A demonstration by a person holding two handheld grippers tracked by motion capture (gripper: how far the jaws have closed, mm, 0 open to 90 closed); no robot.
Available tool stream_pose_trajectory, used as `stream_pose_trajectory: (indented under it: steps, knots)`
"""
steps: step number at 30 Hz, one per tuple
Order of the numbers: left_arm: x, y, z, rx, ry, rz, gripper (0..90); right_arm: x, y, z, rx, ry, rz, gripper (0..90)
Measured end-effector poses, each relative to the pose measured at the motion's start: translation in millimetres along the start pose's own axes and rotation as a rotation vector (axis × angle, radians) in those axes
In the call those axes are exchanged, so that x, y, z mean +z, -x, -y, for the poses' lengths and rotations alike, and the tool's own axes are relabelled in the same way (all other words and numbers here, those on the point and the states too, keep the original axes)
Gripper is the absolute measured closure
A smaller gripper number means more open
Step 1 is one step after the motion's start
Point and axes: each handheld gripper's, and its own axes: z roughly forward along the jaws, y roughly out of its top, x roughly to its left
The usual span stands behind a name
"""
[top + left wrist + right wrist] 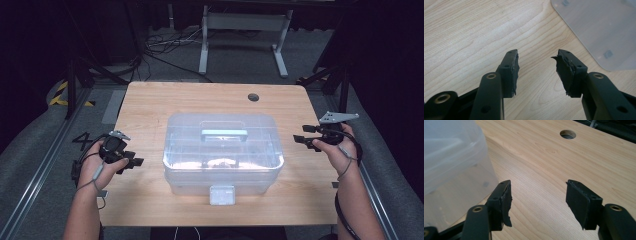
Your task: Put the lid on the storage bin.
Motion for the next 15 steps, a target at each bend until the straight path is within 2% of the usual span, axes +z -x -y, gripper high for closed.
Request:
stream_pose_trajectory:
  steps: [3, 5, 9, 12, 15]
  knots:
    - [1.3, -0.5, 0.0, 0.004, 0.006, -0.009, 48.1, 3.4, 1.3, 2.6, 0.001, -0.004, -0.003, 35.9]
    - [3.0, -0.9, -0.3, 0.015, -0.001, -0.02, 41.8, 7.1, 2.5, 5.3, 0.001, -0.006, -0.007, 33.5]
    - [5.5, -1.4, -0.9, 0.017, 0.002, -0.022, 38.7, 15.9, 5.6, 12.9, -0.005, -0.024, 0.011, 28.5]
    - [7.2, -2.4, -1.1, 0.015, 0.002, -0.02, 37.5, 19.8, 7.2, 17.1, 0.001, -0.031, 0.012, 27.3]
    - [8.6, -3.3, -1.7, 0.014, -0.001, -0.022, 36.4, 25.3, 6.4, 20.9, 0.004, -0.06, 0.008, 25.0]
